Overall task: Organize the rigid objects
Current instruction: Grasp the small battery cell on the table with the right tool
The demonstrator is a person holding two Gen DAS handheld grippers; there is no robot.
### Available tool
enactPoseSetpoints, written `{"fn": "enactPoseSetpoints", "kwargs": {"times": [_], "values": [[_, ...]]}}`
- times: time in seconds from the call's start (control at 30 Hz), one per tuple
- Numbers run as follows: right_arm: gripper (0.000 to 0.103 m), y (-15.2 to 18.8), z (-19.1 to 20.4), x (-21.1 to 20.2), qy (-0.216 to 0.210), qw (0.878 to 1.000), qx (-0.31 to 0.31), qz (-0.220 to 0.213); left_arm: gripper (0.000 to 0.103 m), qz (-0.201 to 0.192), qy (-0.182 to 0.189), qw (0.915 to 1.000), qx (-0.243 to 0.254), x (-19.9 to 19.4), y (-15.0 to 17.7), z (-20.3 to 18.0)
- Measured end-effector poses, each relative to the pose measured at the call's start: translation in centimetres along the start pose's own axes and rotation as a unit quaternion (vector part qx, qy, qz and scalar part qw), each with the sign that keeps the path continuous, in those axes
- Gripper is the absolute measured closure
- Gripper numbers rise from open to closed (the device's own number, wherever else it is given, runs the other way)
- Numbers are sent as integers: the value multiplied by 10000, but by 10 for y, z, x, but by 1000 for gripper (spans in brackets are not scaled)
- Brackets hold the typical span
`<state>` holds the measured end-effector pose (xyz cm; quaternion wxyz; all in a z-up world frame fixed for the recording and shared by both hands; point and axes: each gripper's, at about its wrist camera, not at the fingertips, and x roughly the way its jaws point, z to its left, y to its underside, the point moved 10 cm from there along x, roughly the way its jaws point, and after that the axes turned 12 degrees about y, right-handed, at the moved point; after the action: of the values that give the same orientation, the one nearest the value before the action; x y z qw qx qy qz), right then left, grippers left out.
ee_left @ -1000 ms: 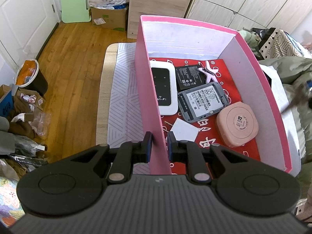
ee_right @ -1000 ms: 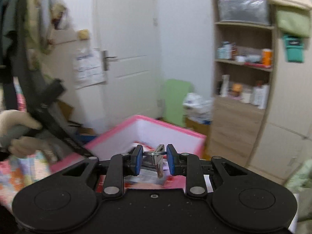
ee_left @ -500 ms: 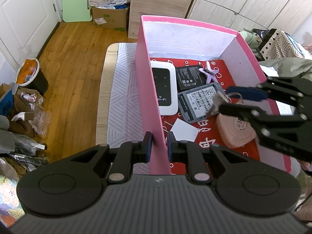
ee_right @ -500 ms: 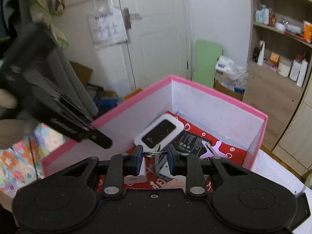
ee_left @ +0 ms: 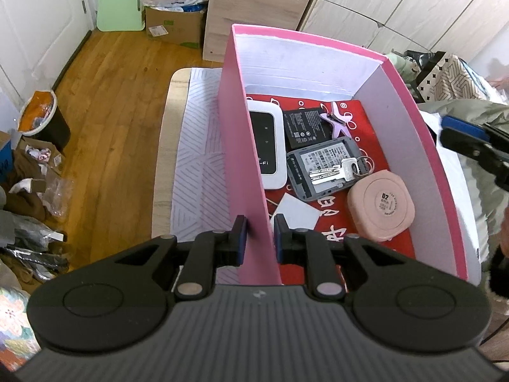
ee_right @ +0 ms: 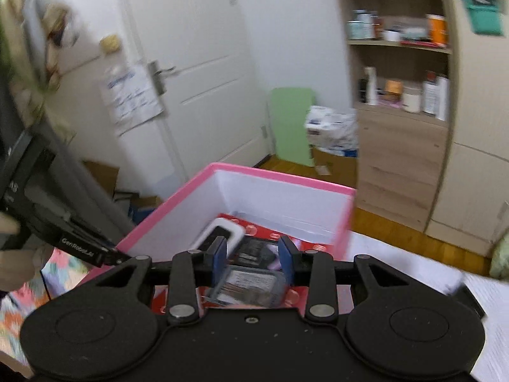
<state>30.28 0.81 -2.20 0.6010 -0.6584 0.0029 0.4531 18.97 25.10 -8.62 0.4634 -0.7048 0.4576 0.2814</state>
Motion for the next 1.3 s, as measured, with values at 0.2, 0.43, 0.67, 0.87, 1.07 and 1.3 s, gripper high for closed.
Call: {"fn": "enactPoseSetpoints", "kwargs": {"times": [0.2, 0.43, 0.67, 0.87, 1.07, 1.3], "values": [[61, 30, -54, -18, 637, 9977, 238, 39, 87, -49, -97, 9999, 58, 1, 1, -3], [61, 90, -85, -10, 1017, 9935, 338, 394, 87, -141, -24, 9999, -71, -1, 1, -1], [60, 119, -80, 10, 1066, 9899, 729, 577, 87, -178, -56, 9998, -63, 0, 2, -1], [47, 126, -76, 23, 1557, 9834, 840, 413, 87, -178, -46, 9998, -79, 0, 2, -1], [38, 127, -74, 35, 1874, 9779, 826, 416, 87, -167, -83, 9998, -28, 1, 3, -1], [70, 126, -74, 37, 2162, 9749, 482, 204, 87, -172, -76, 9998, -22, 1, 4, -2]]}}
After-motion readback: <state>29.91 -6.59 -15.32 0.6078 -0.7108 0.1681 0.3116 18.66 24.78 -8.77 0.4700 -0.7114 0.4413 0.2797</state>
